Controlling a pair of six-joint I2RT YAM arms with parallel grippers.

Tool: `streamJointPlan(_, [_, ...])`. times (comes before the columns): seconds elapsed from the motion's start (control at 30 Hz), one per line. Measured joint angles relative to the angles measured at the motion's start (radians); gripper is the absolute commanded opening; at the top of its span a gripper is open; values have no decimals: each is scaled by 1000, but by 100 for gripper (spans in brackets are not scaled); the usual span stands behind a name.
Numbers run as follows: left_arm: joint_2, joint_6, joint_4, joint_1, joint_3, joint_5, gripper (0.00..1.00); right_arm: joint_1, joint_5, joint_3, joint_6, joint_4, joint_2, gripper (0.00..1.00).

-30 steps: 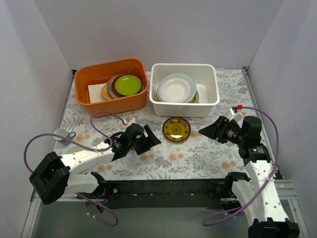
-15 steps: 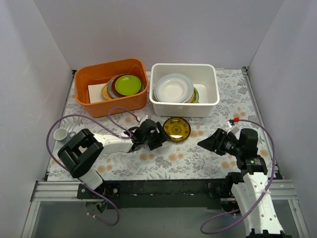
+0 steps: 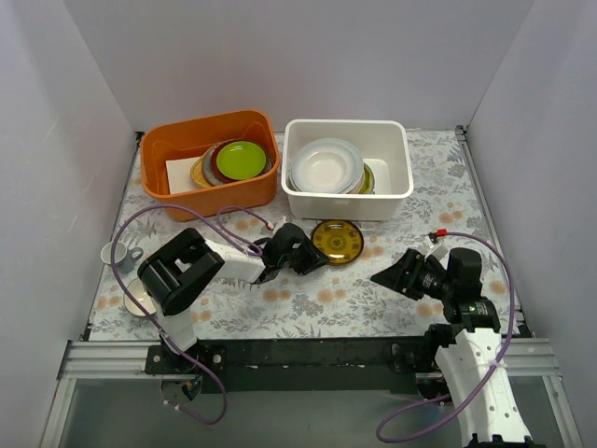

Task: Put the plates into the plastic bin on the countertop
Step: Pick up the plate at the center of the board.

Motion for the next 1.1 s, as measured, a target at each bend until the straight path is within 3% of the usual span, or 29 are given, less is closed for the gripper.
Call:
streamJointPlan(0.17, [14,-37,37,-3,-13,-3,0,0,0,-14,-2,2,-2,74])
streamJointPlan(0.53, [-29,-48,68,-8,-87,1,0,0,9,-53,-13,-17,-17,74])
streamJointPlan(1.1, [-307,13,-78,-60,-171,-23,0,0,-11,-80,5,19,-32,75])
